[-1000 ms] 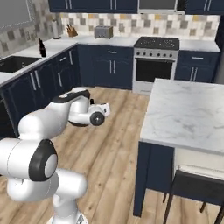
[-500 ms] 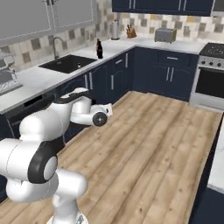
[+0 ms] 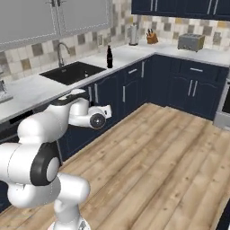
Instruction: Place the large bottle from the dining counter next to the other large bottle outside the sink, and place the small bottle from the dining counter next to the other small bottle inside the sink.
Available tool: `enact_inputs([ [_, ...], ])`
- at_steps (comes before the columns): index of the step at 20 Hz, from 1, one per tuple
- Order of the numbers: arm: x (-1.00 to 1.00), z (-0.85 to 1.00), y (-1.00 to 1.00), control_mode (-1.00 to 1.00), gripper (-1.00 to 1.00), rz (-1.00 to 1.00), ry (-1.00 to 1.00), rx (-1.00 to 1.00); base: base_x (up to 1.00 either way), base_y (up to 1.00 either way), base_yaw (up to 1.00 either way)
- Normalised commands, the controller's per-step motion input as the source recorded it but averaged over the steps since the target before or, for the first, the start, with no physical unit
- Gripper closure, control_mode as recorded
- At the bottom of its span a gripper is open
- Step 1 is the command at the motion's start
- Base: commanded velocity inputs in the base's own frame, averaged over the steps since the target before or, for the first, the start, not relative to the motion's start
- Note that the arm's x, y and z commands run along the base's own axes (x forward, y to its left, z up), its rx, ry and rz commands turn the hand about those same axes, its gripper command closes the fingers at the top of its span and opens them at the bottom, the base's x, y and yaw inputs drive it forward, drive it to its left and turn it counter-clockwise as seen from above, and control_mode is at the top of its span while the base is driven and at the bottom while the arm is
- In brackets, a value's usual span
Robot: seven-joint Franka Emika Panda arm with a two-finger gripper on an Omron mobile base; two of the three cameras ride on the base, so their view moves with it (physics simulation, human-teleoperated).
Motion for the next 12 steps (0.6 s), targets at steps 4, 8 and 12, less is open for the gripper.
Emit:
enact_inputs([
  [4,0.0,0.0,0.0,1.0,1.0,0.0,0.0,0.0,1.0,-0.4,0.27],
  [8,0.0,0.0,0.0,1.0,1.0,0.0,0.0,0.0,1.0,-0.23,0.34],
  [12,0.0,0.0,0.0,1.0,1.0,0.0,0.0,0.0,1.0,-0.1,0.38],
])
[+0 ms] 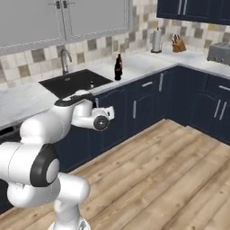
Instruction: Place the large bottle from the dining counter next to the other large bottle outside the sink, and place the small bottle from the dining counter next to the other small bottle inside the sink.
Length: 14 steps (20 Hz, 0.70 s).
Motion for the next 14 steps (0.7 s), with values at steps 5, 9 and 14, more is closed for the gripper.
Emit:
enact_inputs([
  [5,0.0,0.0,0.0,1.0,1.0,0.0,0.0,0.0,1.0,-0.02,0.42],
  [9,0.0,0.0,0.0,1.0,1.0,0.0,0.0,0.0,0.98,0.0,0.44],
  [14,0.0,0.0,0.0,1.0,1.0,0.0,0.0,0.0,0.94,0.0,0.46],
])
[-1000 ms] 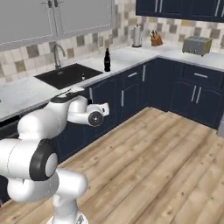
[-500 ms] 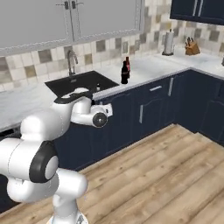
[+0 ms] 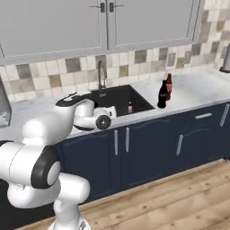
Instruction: Place the large bottle from the dining counter next to the other large bottle outside the sink, and place the small bottle from the dining counter next to the other small bottle inside the sink.
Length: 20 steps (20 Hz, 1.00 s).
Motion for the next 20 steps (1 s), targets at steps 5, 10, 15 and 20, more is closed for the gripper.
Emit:
enact_inputs([
  [5,0.0,0.0,0.0,1.0,1.0,0.0,0.0,0.0,0.45,0.0,0.45],
  [10,0.0,0.0,0.0,1.0,1.0,0.0,0.0,0.0,-0.09,-0.08,0.28],
  [15,0.0,0.0,0.0,1.0,1.0,0.0,0.0,0.0,0.0,-0.28,0.27],
  [20,0.0,0.0,0.0,1.0,1.0,0.0,0.0,0.0,0.05,-0.43,0.31],
])
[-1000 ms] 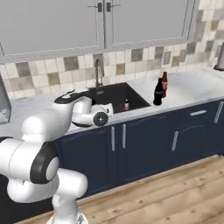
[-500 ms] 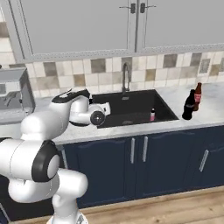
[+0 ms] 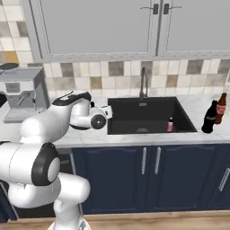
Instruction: Place the large bottle from the dining counter next to the other large bottle outside the sink, and place the small bottle from the dining counter next to the other small bottle inside the sink.
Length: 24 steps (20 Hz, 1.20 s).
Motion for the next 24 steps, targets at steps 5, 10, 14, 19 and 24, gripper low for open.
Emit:
enact_inputs([
  [5,0.0,0.0,0.0,1.0,1.0,0.0,0.0,0.0,0.0,-0.48,0.31],
  [10,0.0,0.0,0.0,1.0,1.0,0.0,0.0,0.0,0.0,-0.61,0.27],
  [14,0.0,0.0,0.0,1.0,1.0,0.0,0.0,0.0,0.0,-0.68,0.25],
  [19,0.0,0.0,0.0,1.0,1.0,0.0,0.0,0.0,0.08,-0.62,0.23],
  [24,0.0,0.0,0.0,1.0,1.0,0.0,0.0,0.0,0.16,-0.56,0.23],
])
